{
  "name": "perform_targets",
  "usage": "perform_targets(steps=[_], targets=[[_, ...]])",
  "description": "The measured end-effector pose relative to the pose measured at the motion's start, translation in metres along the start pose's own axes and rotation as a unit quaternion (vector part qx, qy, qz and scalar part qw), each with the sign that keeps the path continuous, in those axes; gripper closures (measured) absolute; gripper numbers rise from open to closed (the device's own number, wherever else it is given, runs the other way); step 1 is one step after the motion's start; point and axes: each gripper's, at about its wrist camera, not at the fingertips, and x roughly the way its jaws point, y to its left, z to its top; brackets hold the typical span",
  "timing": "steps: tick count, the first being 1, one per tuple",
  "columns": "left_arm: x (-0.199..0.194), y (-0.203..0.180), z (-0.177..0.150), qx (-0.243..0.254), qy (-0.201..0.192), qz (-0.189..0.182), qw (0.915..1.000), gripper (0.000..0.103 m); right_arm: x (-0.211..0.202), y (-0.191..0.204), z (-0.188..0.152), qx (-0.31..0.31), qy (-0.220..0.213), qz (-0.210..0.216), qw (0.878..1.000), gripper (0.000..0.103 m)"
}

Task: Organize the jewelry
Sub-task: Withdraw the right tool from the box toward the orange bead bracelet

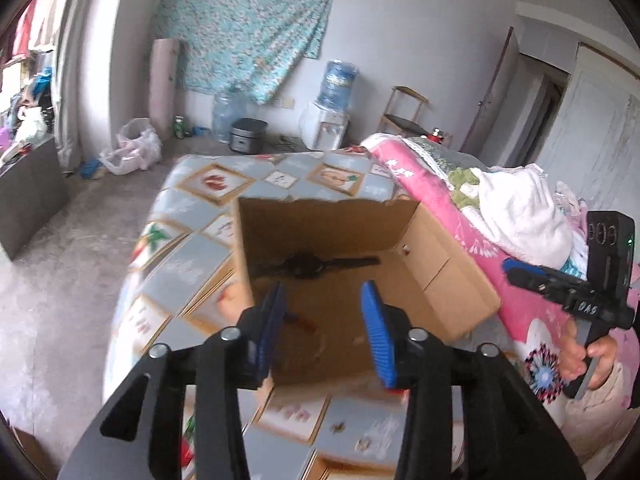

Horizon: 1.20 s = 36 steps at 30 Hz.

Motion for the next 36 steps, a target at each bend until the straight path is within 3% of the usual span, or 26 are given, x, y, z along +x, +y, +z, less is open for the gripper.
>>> perform_targets(steps=[8,19,22,26,31,36], targets=[[-0.034,0.015,-0.063,-0.017,0.002,0.022,0.9996,0.054,-0.023,0.019,-0.050,0.011,0.007,0.003,1.000,0.064],[0.025,0.011,-0.121,-0.028,0.080,0.033,0.9958,0.054,0.013,-0.010,-0.108,0.111,0.095,-0.014,0.989,0.064],[0.034,0.006,-0.129,-0.024,0.093,0.032,0.9949,0.054,0.032,-0.014,-0.114,0.125,0.117,-0.006,0.985,0.072],[0.047,-0.004,-0.134,-0.002,0.103,0.031,0.9942,0.054,0.054,-0.012,-0.114,0.110,0.136,-0.034,0.984,0.075],[0.066,-0.017,-0.138,0.025,0.124,0.016,0.9918,0.054,0.082,-0.003,-0.100,0.048,0.150,-0.075,0.985,0.082],[0.077,-0.027,-0.139,0.055,0.133,0.011,0.9895,0.054,0.110,-0.002,-0.101,0.011,0.193,-0.105,0.976,0.090]])
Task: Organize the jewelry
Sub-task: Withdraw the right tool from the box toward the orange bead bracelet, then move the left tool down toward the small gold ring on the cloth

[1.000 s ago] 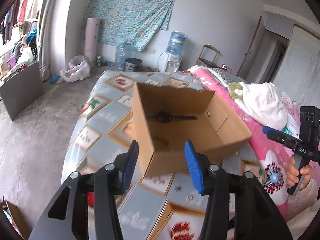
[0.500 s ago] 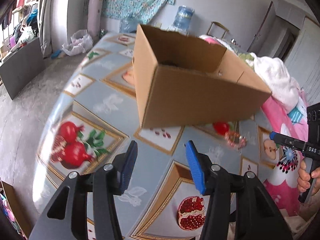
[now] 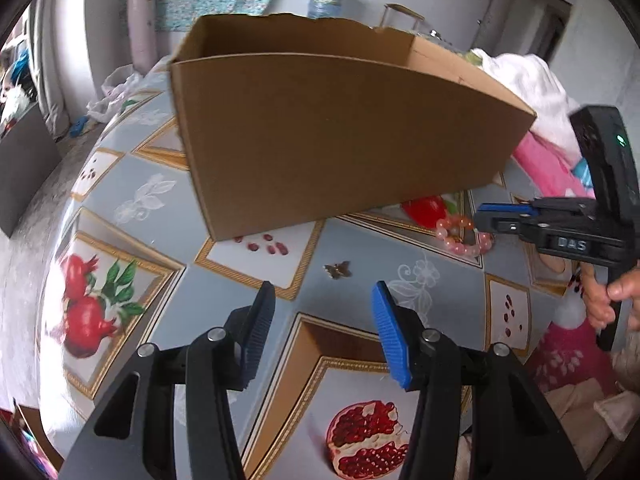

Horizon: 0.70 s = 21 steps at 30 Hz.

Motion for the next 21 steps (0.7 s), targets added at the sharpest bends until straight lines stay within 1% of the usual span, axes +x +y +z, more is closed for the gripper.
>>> perform_targets(steps=[3,4,9,17,19,21], targets=[[0.003,-0.005,0.001,0.016,0.000,-0.004,0.9999,0.054,0.004,0.002,0.002,-0.010,0.007,-0.005,1.000,0.092],[0.005,-0.006,0.002,0.019,0.001,-0.006,0.9998,0.054,0.005,0.003,0.002,-0.012,0.009,-0.008,1.000,0.096],[0.010,-0.007,0.001,0.024,0.001,-0.017,0.9996,0.054,0.004,0.010,0.007,-0.004,0.000,0.006,1.000,0.096],[0.011,-0.014,-0.003,0.046,0.000,-0.043,0.9980,0.054,-0.030,0.018,0.023,0.029,-0.050,0.071,0.996,0.096],[0.011,-0.015,-0.004,0.050,-0.001,-0.045,0.9977,0.054,-0.039,0.014,0.028,0.040,-0.063,0.077,0.994,0.096],[0.011,-0.016,-0.004,0.052,-0.001,-0.048,0.9975,0.054,-0.044,0.010,0.033,0.047,-0.070,0.067,0.994,0.096]])
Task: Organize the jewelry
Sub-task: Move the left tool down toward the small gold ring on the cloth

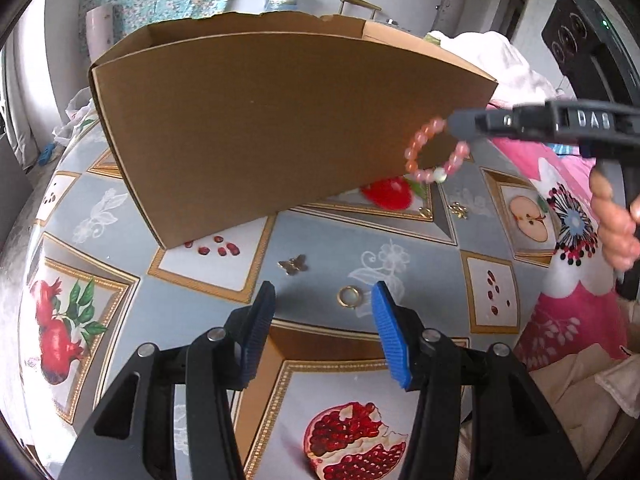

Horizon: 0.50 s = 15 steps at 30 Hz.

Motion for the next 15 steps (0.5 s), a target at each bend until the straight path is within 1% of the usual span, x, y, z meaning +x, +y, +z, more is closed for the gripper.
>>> perform_targets(steps=[5,9,10,12,13,14,15], targets=[[-0.001,0.000,-0.001,0.000,-0.001,-0.001,1.0000,0.054,-0.001,-0.027,-0.004,0.026,0.003,-0.050,0.998,0.096],[-0.001,-0.003,-0.001,0.005,0.000,-0.001,1.0000,0.054,0.003,-0.052,-0.011,0.049,0.010,-0.076,0.996,0.096],[0.000,-0.004,-0.001,0.008,0.001,0.000,1.0000,0.054,0.006,-0.058,-0.013,0.055,0.017,-0.094,0.994,0.095],[0.000,-0.006,-0.002,0.012,0.002,0.003,0.9999,0.054,0.005,-0.068,-0.017,0.068,0.023,-0.114,0.991,0.088],[0.000,-0.007,-0.002,0.016,0.002,0.005,0.9999,0.054,0.004,-0.071,-0.019,0.074,0.024,-0.120,0.990,0.081],[0.001,-0.009,-0.002,0.020,0.002,0.008,0.9998,0.054,0.004,-0.073,-0.020,0.076,0.021,-0.123,0.989,0.077],[0.001,-0.011,-0.002,0.023,0.002,0.011,0.9997,0.054,0.002,-0.072,-0.021,0.076,0.015,-0.127,0.989,0.070]])
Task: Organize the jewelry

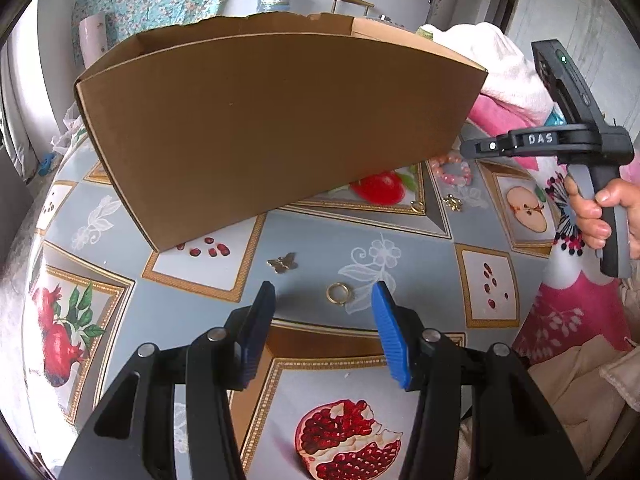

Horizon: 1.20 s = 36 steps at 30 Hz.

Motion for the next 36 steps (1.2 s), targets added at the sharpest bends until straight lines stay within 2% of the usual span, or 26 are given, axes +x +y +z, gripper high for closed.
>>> perform_targets(steps=[3,7,11,17,26,33,36], targets=[[0.000,-0.005,0.000,0.011,-0.003,0.006,0.9999,0.056,-0.008,0.007,-0.002,-0.012,-0.017,0.007,1.000,0.067],[0.005,-0.009,0.000,0.021,0.004,0.021,0.9996,0.064,-0.016,0.030,-0.008,-0.048,-0.034,0.058,0.997,0.067],[0.007,-0.010,0.001,0.027,0.002,0.036,0.9990,0.072,-0.010,0.060,-0.019,-0.084,-0.024,0.109,0.990,0.067],[0.008,-0.014,0.000,0.039,0.003,0.041,0.9984,0.088,0.004,0.074,-0.027,-0.083,-0.001,0.131,0.988,0.067],[0.010,-0.013,0.001,0.041,0.000,0.038,0.9985,0.093,0.008,0.086,-0.032,-0.109,0.003,0.115,0.987,0.067],[0.008,-0.009,-0.001,0.040,-0.002,0.033,0.9986,0.093,0.015,0.101,-0.039,-0.157,0.002,0.061,0.986,0.068],[0.008,-0.009,-0.001,0.040,-0.003,0.033,0.9987,0.093,0.018,0.103,-0.039,-0.164,-0.002,0.044,0.985,0.071]])
